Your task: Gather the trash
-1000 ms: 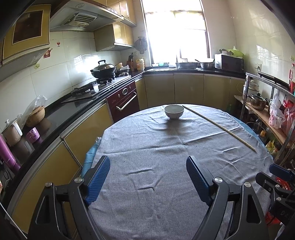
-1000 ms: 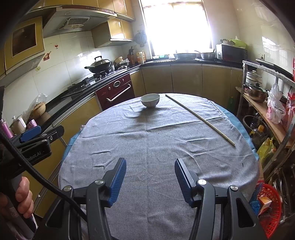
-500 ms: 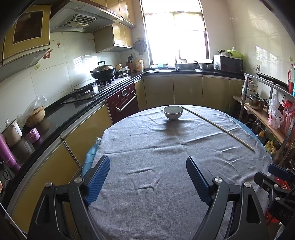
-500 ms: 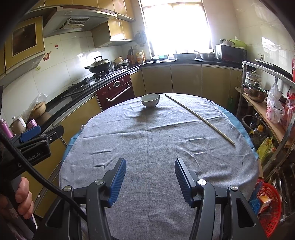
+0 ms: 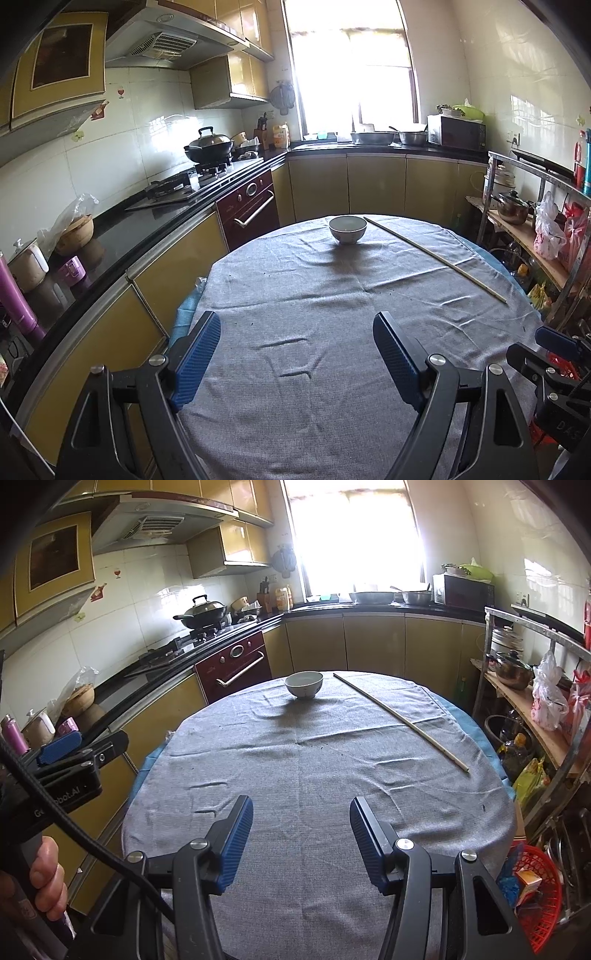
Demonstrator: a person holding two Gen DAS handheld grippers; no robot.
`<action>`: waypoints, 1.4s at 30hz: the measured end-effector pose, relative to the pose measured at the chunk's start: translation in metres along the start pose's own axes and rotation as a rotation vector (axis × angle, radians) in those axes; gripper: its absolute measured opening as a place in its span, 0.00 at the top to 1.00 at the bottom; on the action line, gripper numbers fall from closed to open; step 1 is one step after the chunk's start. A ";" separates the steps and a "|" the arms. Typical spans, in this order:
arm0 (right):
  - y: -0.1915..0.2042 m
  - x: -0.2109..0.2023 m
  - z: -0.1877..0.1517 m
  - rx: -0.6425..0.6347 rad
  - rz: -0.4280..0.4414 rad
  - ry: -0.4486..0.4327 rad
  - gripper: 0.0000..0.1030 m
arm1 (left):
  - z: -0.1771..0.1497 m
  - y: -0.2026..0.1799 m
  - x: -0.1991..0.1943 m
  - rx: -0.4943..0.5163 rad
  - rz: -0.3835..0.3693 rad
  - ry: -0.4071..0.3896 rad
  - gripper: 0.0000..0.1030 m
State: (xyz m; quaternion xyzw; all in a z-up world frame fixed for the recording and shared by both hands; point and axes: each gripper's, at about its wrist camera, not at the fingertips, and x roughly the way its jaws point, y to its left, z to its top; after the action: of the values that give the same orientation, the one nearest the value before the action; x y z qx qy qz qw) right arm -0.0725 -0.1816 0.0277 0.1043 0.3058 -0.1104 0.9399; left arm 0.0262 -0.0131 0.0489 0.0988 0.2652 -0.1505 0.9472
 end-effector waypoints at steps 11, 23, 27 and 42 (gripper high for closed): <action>0.003 -0.007 0.000 -0.002 -0.004 -0.011 0.43 | -0.002 -0.001 -0.008 0.005 0.002 -0.012 0.17; 0.004 -0.017 -0.001 -0.002 -0.006 -0.028 0.43 | -0.003 0.000 -0.020 0.007 0.001 -0.029 0.17; 0.006 -0.022 -0.002 -0.003 -0.005 -0.035 0.43 | -0.004 0.000 -0.026 0.007 0.001 -0.038 0.17; 0.013 -0.043 -0.004 -0.017 0.005 -0.075 0.42 | -0.004 -0.002 -0.051 0.015 0.008 -0.075 0.17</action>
State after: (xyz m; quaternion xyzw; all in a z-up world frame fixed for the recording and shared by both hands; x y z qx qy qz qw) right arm -0.1054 -0.1617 0.0519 0.0931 0.2711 -0.1094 0.9518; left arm -0.0179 -0.0018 0.0720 0.1011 0.2282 -0.1522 0.9563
